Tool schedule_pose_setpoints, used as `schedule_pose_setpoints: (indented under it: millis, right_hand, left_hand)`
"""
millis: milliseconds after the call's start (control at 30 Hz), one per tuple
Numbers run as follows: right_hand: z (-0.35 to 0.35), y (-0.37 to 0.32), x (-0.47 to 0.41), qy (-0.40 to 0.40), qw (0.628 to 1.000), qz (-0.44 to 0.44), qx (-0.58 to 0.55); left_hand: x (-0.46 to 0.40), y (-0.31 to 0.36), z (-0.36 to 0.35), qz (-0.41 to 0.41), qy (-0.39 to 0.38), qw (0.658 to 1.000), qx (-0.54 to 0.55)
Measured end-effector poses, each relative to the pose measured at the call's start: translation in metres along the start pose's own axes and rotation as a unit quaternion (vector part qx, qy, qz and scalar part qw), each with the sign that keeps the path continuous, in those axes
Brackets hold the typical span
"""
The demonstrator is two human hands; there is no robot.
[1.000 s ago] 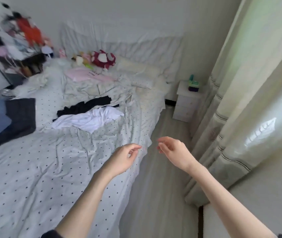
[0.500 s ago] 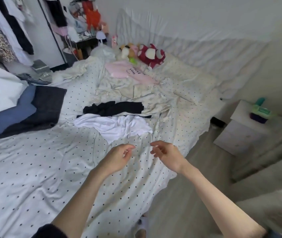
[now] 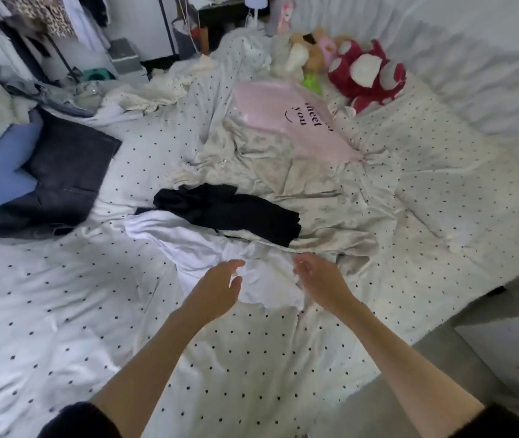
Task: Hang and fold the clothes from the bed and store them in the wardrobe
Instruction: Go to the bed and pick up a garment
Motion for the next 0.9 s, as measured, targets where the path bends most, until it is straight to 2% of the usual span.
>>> schedule_pose_setpoints:
  millis: [233, 367, 433, 500, 600, 733, 833, 900]
  right_hand:
    - [-0.030, 0.063, -0.148, -0.088, 0.987, 0.070, 0.114]
    - [-0.064, 0.080, -0.202, -0.127, 0.947, 0.117, 0.270]
    - [-0.079, 0.085, -0.214, -0.147, 0.928, 0.109, 0.325]
    - [-0.087, 0.085, -0.225, -0.132, 0.921, 0.129, 0.342]
    - [-0.078, 0.079, -0.232, -0.100, 0.933, 0.160, 0.307]
    - [-0.058, 0.067, -0.212, -0.131, 0.946, 0.221, 0.197]
    - [-0.036, 0.054, -0.180, -0.195, 0.952, 0.236, 0.004]
    - [-0.017, 0.046, -0.160, -0.226, 0.944, 0.235, -0.045]
  left_hand:
    - [-0.102, -0.019, -0.064, 0.081, 0.011, 0.997, -0.007]
    - [-0.136, -0.032, -0.087, 0.121, 0.008, 0.992, -0.023]
    - [-0.137, -0.040, -0.092, 0.138, 0.012, 0.990, -0.011]
    - [-0.137, -0.045, -0.092, 0.149, 0.023, 0.989, 0.010]
    - [-0.140, -0.044, -0.078, 0.160, 0.053, 0.985, 0.034]
    - [-0.148, -0.020, -0.052, 0.129, 0.124, 0.983, 0.042]
    - [-0.155, 0.003, -0.039, 0.089, 0.144, 0.984, -0.051]
    - [-0.158, 0.015, -0.036, 0.064, 0.117, 0.982, -0.137]
Point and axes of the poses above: each hand's wrist, its own x-axis away from the middle knuckle, its own z-axis out of the back of the hand, y = z × x, the point moved 7 cm from there along -x, towards the middle knuckle, and after that the axes turned 12 degrees about z, right-handed, at the moved point
